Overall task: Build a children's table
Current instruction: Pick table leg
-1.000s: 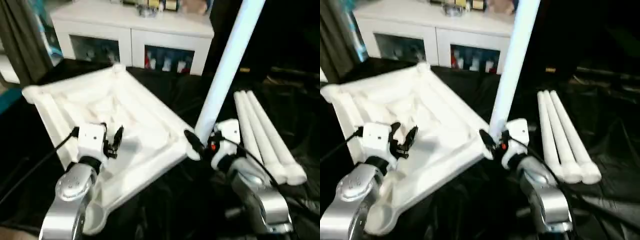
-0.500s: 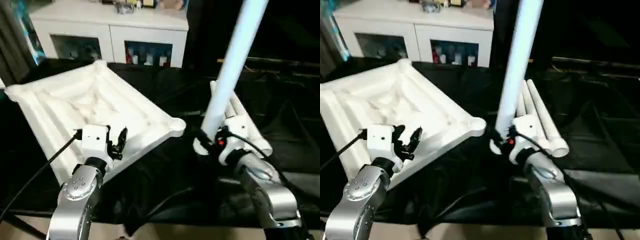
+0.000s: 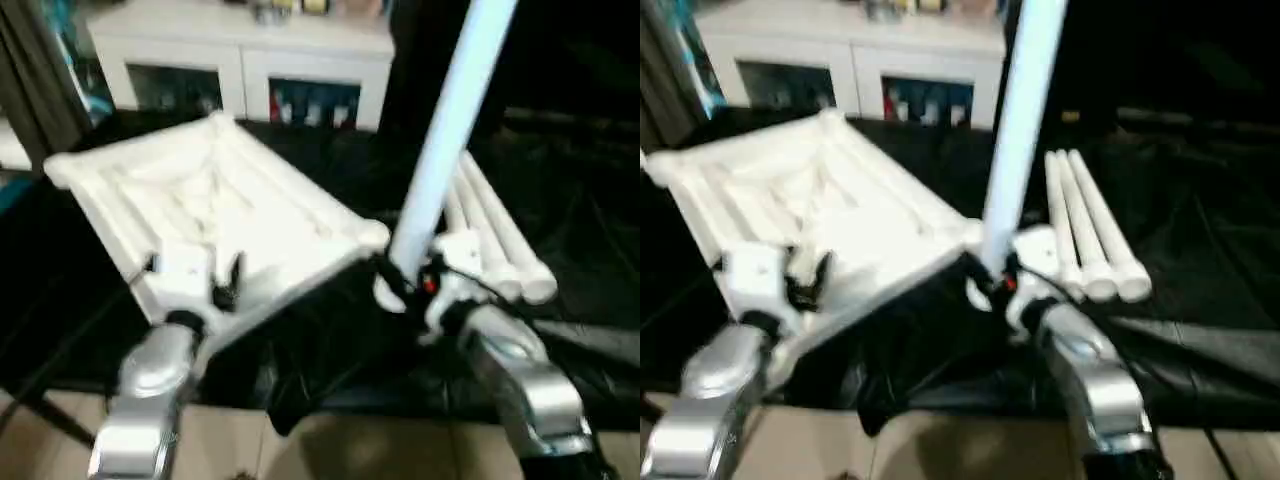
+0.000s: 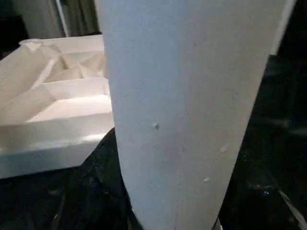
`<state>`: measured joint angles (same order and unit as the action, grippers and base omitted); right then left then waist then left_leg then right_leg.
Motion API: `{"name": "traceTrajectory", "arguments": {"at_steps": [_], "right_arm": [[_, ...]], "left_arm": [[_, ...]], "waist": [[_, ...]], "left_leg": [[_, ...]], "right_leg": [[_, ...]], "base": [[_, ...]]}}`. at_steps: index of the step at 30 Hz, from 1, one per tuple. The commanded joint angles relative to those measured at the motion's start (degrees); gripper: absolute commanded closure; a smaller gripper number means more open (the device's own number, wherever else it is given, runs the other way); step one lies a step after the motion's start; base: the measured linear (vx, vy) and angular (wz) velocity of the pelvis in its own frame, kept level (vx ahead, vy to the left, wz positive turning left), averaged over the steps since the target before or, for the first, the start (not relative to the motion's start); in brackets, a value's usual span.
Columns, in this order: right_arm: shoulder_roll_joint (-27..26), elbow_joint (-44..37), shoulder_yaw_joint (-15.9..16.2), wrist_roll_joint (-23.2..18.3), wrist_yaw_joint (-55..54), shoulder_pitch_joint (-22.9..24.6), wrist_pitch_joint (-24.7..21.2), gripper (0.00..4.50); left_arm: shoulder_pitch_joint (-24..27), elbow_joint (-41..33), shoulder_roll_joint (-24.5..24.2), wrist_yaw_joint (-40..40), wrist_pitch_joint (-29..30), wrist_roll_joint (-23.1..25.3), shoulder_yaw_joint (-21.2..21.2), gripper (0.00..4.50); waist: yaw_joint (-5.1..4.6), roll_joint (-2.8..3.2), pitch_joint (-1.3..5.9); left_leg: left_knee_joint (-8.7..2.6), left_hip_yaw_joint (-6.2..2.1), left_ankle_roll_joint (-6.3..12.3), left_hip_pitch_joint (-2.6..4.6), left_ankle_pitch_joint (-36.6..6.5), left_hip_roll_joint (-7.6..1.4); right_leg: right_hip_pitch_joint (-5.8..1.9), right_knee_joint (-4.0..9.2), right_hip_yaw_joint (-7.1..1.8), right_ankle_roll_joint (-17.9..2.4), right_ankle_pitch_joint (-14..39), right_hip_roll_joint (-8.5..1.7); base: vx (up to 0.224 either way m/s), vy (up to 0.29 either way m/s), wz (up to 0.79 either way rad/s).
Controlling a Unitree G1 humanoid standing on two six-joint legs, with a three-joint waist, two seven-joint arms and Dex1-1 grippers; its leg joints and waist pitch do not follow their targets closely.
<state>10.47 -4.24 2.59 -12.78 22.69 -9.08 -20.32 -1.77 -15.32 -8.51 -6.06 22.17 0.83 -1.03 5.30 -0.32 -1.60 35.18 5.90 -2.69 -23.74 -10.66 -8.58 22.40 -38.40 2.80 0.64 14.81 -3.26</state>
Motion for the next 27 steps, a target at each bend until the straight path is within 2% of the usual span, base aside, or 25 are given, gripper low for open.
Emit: {"name": "traceTrajectory", "arguments": {"at_steps": [1, 2, 3, 4, 5, 6, 8, 9, 10, 11, 12, 13, 14, 15, 16, 17, 18, 20, 21, 22, 23, 24, 25, 26, 27], "right_arm": [[-0.2, -0.6, 0.4, 0.1, -0.1, -1.1, 0.6, 2.59], [-0.2, -0.6, 0.4, 0.2, -0.1, -1.0, 0.7, 2.59], [-0.2, -0.6, 0.4, 0.2, -0.1, -1.0, 0.7, 2.59], [-0.3, -0.6, 0.5, 0.2, -0.2, -1.0, 0.8, 2.59], [-0.3, -0.5, 0.6, 0.2, -0.2, -0.9, 0.9, 2.59], [-0.3, -0.5, 0.6, 0.2, -0.2, -0.9, 0.9, 2.59], [-0.3, -0.5, 0.5, 0.2, -0.2, -1.0, 0.9, 2.59], [-0.4, -0.4, 0.5, 0.3, -0.2, -1.0, 0.9, 2.59], [-0.4, -0.3, 0.4, 0.3, -0.2, -1.1, 1.0, 2.59], [-0.3, -0.1, 0.3, 0.3, -0.1, -1.2, 1.1, 2.59], [-0.4, -0.1, 0.3, 0.4, -0.2, -1.2, 1.1, 2.59], [-0.4, -0.1, 0.3, 0.4, -0.2, -1.2, 1.1, 2.59], [-0.4, -0.1, 0.3, 0.4, -0.2, -1.1, 1.1, 2.59], [-0.4, -0.1, 0.3, 0.4, -0.2, -1.1, 1.2, 2.59], [-0.3, -0.1, 0.3, 0.3, -0.3, -1.1, 1.2, 2.59], [-0.2, 0.0, 0.3, 0.3, -0.3, -1.1, 1.3, 2.59], [-0.2, 0.0, 0.3, 0.3, -0.4, -1.2, 1.3, 2.59], [-0.1, 0.1, 0.3, 0.2, -0.3, -1.2, 1.3, 2.59], [0.0, 0.1, 0.4, 0.3, -0.3, -1.3, 1.3, 2.59], [0.1, 0.1, 0.6, 0.6, -0.3, -1.3, 1.3, 2.59], [0.1, 0.0, 0.7, 0.7, -0.3, -1.4, 1.3, 2.59], [0.1, 0.0, 0.8, 1.0, -0.3, -1.4, 1.3, 2.59], [0.3, 0.0, 1.1, 1.2, 0.1, -1.6, 1.2, 2.59], [0.5, 0.1, 1.3, 1.7, 0.0, -1.8, 1.3, 2.59], [0.7, 0.4, 1.4, 2.0, -0.1, -2.1, 1.3, 2.59]], "left_arm": [[-0.3, -0.2, -0.3, 0.5, 0.0, 0.9, 0.6, 1.78], [-0.3, -0.2, -0.1, 0.4, 0.2, 0.5, 0.8, 1.78], [-0.3, -0.2, -0.1, 0.4, 0.2, 0.4, 0.8, 1.78], [-0.2, -0.3, -0.1, 0.4, 0.3, 0.2, 0.9, 1.78], [-0.2, -0.3, -0.2, 0.5, 0.3, 0.0, 1.0, 1.78], [-0.2, -0.3, -0.2, 0.5, 0.3, 0.0, 1.0, 1.78], [-0.2, -0.3, -0.2, 0.6, 0.3, 0.1, 1.0, 1.78], [-0.3, -0.2, -0.1, 0.5, 0.6, -0.3, 1.2, 1.78], [-0.3, -0.2, 0.3, 0.3, 1.0, -1.0, 1.4, 1.78], [-0.3, 0.0, 1.0, 0.0, 1.2, -2.2, 2.0, 1.78], [-0.3, -0.1, 1.0, -0.2, 1.2, -2.4, 2.3, 1.78], [-0.3, -0.1, 1.0, -0.2, 1.2, -2.3, 2.3, 1.78], [-0.4, 0.0, 1.0, -0.4, 0.9, -2.5, 2.5, 1.78], [-0.4, 0.0, 1.1, -0.4, 0.6, -2.8, 2.6, 1.78], [-0.4, -0.1, 1.0, 0.0, 0.3, -2.4, 2.8, 1.78], [-0.6, -0.2, 1.2, 0.5, 0.8, -2.3, 3.1, 1.78], [-0.7, -0.3, 1.2, 0.7, 1.0, -2.2, 3.2, 1.78], [-0.9, -0.2, 1.5, 0.9, 1.1, -2.2, 3.5, 1.78], [-1.1, 0.0, 1.6, 1.4, 2.0, -2.2, 3.7, 1.78], [-1.4, 0.3, 1.7, 1.6, 2.5, -2.5, 4.1, 1.78], [-1.4, 0.4, 1.7, 1.6, 2.4, -2.7, 4.2, 1.78], [-1.5, 0.6, 1.7, 1.4, 2.1, -3.1, 4.3, 1.78], [-1.4, 0.5, 1.7, 1.2, 1.7, -3.2, 4.2, 1.78], [-1.3, 0.3, 1.7, 1.1, 1.2, -3.4, 4.1, 1.78], [-1.2, 0.0, 1.9, 1.1, 0.9, -3.3, 3.9, 1.78]], "waist": [[0.0, -0.38, 1.54], [-1.2, 1.37, 1.86], [-1.9, 2.21, 1.83], [-2.28, 3.39, 1.99], [-2.26, 3.23, 2.02], [-2.19, 3.31, 1.92], [-2.43, 2.46, 2.08], [-2.8, 1.31, 2.35], [-2.67, 0.04, 2.01], [-0.71, -3.09, 2.67], [0.21, -2.81, 2.7], [0.18, -3.04, 1.51], [0.79, -3.2, 1.6], [1.01, -2.9, 1.65], [1.67, -2.13, 1.83], [2.03, -1.44, 1.98], [2.44, -1.01, 1.94], [3.1, -1.02, 1.24], [3.08, -0.86, 1.08], [2.93, 0.42, 1.27], [2.46, 1.08, 1.73], [1.53, 1.93, 2.46], [1.17, 1.58, 2.32], [1.37, -0.29, 1.43], [1.63, 0.61, 0.85]], "left_leg": [[-4.79, -0.52, -0.94, 1.2, -13.2, -3.61], [-6.51, -2.67, -4.54, 3.05, -21.6, -6.48], [-8.37, -4.61, -5.3, 3.83, -26.1, -9.12], [-11.69, -7.25, -6.31, 4.26, -31.8, -13.83], [-12.16, -6.81, -3.97, 4.45, -31.4, -14.25], [-12.34, -6.38, -2.61, 4.24, -31.3, -13.95], [-12.25, -5.27, 0.79, 4.14, -32.1, -12.42], [-11.23, -4.55, 3.38, 3.72, -28.7, -10.22], [-8.03, -1.27, 4.76, 2.43, -27.0, -5.67], [6.77, 3.93, 7.8, 1.21, -18.4, 2.81], [9.12, 3.74, 8.75, -0.29, -14.2, 2.41], [8.9, 2.7, 6.7, -2.5, -7.7, 1.98], [5.44, 1.45, 5.22, -2.19, -5.2, 2.11], [4.13, 0.56, 5.76, -1.48, -5.2, 1.58], [3.28, -1.4, 9.01, -0.84, -7.4, 0.17], [3.62, -2.89, 9.6, -1.16, -7.6, -0.87], [3.63, -3.17, 9.26, -1.03, -6.8, -1.1], [1.19, -1.57, 9.07, 1.09, -1.7, 0.89], [-0.29, -1.21, 9.16, 1.73, -0.8, 0.27], [-2.72, -2.27, 9.64, 3.92, -3.4, -4.08], [-3.97, -4.12, 10.05, 5.64, -6.2, -8.05], [-6.1, -6.23, 11.92, 5.58, -10.4, -13.18], [-5.66, -5.39, 13.5, 5.94, -8.0, -11.84], [-5.72, -5.16, 13.1, 0.87, -11.7, -5.1], [-5.61, -3.91, 11.13, -0.16, -15.9, -2.75]], "right_leg": [[-1.12, 8.06, -2.27, -3.3, 25.6, -3.94], [-0.97, 6.76, -1.18, -4.5, 15.9, -1.15], [-1.13, 5.42, -0.42, -5.5, 11.1, -0.73], [-0.72, 0.23, 0.85, -5.8, 4.4, -0.35], [0.4, -2.31, 1.18, -6.0, 2.5, -0.07], [0.59, -2.66, 1.14, -6.1, 2.4, -0.2], [0.14, -1.73, 0.53, -7.7, 2.7, -0.92], [-0.95, 0.45, -0.08, -12.3, 0.3, -1.92], [-0.97, 5.19, -0.26, -22.0, 1.9, -2.6], [-2.7, 10.85, -1.86, -28.0, 9.5, -4.56], [-4.25, 11.06, -3.47, -26.8, 13.0, -6.37], [-4.58, 10.02, -3.87, -15.5, 16.6, -7.12], [-5.82, 9.58, -5.13, 0.5, 17.3, -8.07], [-5.89, 9.73, -5.77, 6.3, 17.0, -8.86], [-6.21, 10.4, -8.05, 10.2, 16.2, -11.72], [-6.58, 10.58, -8.81, 6.2, 15.8, -13.48], [-6.47, 10.98, -8.41, 3.7, 16.1, -13.4], [-4.63, 11.94, -4.14, 3.7, 19.4, -6.58], [-4.15, 11.96, -2.65, 4.2, 19.6, -4.53], [-2.79, 11.02, -0.87, 4.2, 16.8, -2.91], [-2.25, 9.6, -0.49, 2.7, 13.5, -2.99], [-2.76, 5.02, -0.83, -1.5, 4.8, -5.18], [-0.79, 3.33, -1.71, -4.0, -2.2, -5.69], [-4.18, 4.91, -1.0, -8.7, -4.5, -7.99], [-5.36, 6.86, -0.04, -9.5, 3.2, -8.89]], "base": [[-0.062, 0.011, -0.03], [-0.068, 0.009, 0.01], [-0.068, 0.009, 0.01], [0.0, 0.0, 0.0], [-0.008, -0.071, 0.09], [-0.008, -0.071, 0.09], [-0.025, -0.174, 0.0], [-0.033, -0.209, -0.04], [-0.042, -0.255, -0.01], [-0.035, -0.243, 0.03], [-0.035, -0.243, 0.03], [-0.034, -0.22, -0.09], [-0.039, -0.189, -0.08], [-0.039, -0.189, -0.08], [-0.04, -0.141, -0.01], [-0.037, -0.104, -0.05], [-0.037, -0.104, -0.05], [-0.019, -0.041, -0.01], [0.0, 0.0, 0.0], [0.0, 0.0, 0.0], [-0.02, 0.073, 0.15], [-0.02, 0.073, 0.15], [-0.008, 0.059, 0.14], [-0.058, 0.043, 0.3], [-0.058, 0.043, 0.3]]}}
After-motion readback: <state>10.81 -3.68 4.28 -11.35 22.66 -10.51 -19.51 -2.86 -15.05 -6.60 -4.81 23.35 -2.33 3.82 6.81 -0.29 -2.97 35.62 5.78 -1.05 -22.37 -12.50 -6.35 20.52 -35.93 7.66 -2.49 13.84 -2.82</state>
